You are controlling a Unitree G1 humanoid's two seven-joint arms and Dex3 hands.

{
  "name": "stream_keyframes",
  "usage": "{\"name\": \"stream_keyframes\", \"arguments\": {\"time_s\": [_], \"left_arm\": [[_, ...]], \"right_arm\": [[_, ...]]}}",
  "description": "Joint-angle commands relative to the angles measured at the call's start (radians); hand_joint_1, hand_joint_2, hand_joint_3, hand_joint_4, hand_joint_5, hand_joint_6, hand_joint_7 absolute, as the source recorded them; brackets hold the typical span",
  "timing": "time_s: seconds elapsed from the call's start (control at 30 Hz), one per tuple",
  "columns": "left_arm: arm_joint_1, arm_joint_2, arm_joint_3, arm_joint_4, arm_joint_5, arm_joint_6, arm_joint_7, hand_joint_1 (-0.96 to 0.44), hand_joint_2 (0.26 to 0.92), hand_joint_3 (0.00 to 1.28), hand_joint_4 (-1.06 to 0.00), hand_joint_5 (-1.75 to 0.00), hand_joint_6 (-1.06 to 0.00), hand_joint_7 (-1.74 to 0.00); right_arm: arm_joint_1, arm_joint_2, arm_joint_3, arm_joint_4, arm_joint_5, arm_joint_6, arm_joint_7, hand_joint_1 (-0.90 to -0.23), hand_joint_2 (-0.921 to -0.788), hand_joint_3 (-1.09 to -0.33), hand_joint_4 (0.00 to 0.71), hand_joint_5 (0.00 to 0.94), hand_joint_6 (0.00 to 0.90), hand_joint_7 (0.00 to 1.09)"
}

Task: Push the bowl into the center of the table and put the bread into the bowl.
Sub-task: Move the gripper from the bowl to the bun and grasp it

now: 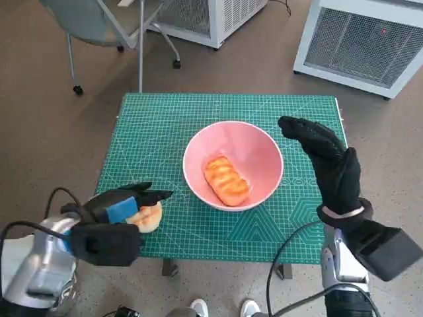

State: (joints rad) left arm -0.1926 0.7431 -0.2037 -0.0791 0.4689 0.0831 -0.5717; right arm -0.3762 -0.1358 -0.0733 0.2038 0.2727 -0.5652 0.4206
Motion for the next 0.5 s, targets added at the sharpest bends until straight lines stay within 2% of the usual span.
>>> {"name": "stream_keyframes", "arguments": {"time_s": [0.03,0.07,0.1,0.13,0.17,0.23,0.33,0.5], "left_arm": [[-0.027,-0.02,-0.021,0.032,0.066,0.02,0.047,0.03,0.809,0.03,-0.48,-0.05,-0.6,-0.1],[-0.029,-0.022,-0.023,0.037,0.076,0.022,0.053,0.04,0.819,0.03,-0.54,-0.06,-0.63,-0.14],[-0.03,-0.024,-0.025,0.043,0.086,0.022,0.062,0.06,0.836,0.02,-0.63,-0.06,-0.64,-0.27],[-0.032,-0.026,-0.027,0.049,0.093,0.022,0.069,0.04,0.867,0.05,-0.64,-0.43,-0.62,-0.64],[-0.032,-0.027,-0.027,0.055,0.101,0.02,0.078,0.03,0.886,0.08,-0.64,-0.68,-0.59,-0.89],[-0.032,-0.027,-0.024,0.063,0.11,0.014,0.091,0.01,0.899,0.07,-0.69,-0.86,-0.59,-1.07],[-0.031,-0.025,-0.017,0.068,0.11,0.002,0.103,0.01,0.9,0.07,-0.74,-0.97,-0.62,-1.18],[-0.032,-0.018,0.004,0.069,0.083,-0.029,0.108,0.0,0.899,0.07,-0.76,-1.03,-0.64,-1.21]], "right_arm": [[0.023,-0.001,0.001,0.001,0.003,0.017,0.006,-0.683,-0.921,-0.795,0.103,0.001,-0.001,0.4],[0.024,-0.001,0.001,0.0,0.002,0.017,0.005,-0.683,-0.921,-0.795,0.103,0.001,-0.001,0.4],[0.024,-0.001,0.001,-0.001,0.001,0.018,0.005,-0.683,-0.921,-0.795,0.103,0.001,-0.001,0.4],[0.024,-0.001,0.001,0.0,0.001,0.018,0.004,-0.683,-0.921,-0.795,0.104,0.001,-0.001,0.4],[0.024,-0.001,0.0,0.001,0.001,0.019,0.004,-0.683,-0.921,-0.795,0.104,0.001,-0.001,0.4],[0.023,-0.001,0.0,0.002,0.001,0.02,0.003,-0.682,-0.921,-0.795,0.104,0.001,-0.001,0.4],[0.022,-0.001,-0.001,0.001,0.001,0.022,0.003,-0.682,-0.921,-0.796,0.105,0.002,-0.001,0.4],[0.022,-0.001,-0.002,0.001,0.004,0.023,0.005,-0.682,-0.921,-0.796,0.105,0.002,-0.001,0.4]]}}
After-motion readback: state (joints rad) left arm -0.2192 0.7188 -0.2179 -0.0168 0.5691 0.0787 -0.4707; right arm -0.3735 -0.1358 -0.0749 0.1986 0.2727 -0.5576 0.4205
